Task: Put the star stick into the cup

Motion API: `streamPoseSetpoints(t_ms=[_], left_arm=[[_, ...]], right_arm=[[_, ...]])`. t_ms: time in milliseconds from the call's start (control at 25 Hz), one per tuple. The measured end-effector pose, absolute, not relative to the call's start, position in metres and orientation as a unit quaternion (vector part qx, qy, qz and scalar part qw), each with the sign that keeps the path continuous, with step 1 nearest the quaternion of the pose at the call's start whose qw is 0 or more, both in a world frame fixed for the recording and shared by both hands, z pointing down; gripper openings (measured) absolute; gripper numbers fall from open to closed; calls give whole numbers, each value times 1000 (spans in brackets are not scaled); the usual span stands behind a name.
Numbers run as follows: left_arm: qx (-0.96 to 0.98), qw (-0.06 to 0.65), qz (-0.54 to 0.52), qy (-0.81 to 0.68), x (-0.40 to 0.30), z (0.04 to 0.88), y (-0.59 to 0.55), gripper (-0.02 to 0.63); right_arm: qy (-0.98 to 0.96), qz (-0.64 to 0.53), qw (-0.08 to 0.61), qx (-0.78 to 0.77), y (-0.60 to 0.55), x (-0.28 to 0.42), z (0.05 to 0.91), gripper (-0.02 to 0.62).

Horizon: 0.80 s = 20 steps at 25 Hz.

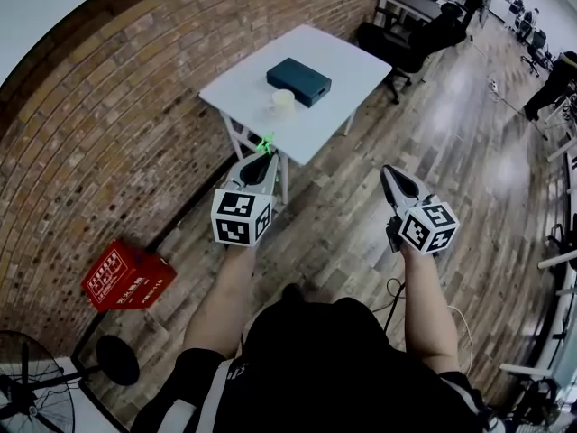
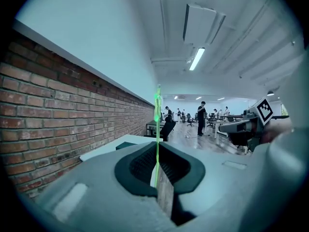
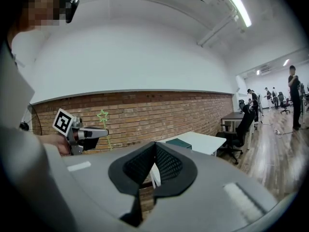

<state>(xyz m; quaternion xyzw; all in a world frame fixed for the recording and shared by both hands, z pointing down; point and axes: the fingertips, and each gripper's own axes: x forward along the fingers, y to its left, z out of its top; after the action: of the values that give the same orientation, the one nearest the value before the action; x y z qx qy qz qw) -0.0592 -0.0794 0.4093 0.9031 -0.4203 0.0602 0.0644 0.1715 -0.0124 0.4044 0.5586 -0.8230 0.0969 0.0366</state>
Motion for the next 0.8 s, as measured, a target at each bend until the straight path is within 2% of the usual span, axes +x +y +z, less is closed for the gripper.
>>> streamPoseSetpoints(t_ms=[480,800], left_arm=[[888,96,56,-447,-104,432,-131,17],[877,110,58,-463,-97,445,-197,18]], right_arm=[[-857,107,51,501,-106,107,416,0],[-868,132,43,476,-179,107,438,0]])
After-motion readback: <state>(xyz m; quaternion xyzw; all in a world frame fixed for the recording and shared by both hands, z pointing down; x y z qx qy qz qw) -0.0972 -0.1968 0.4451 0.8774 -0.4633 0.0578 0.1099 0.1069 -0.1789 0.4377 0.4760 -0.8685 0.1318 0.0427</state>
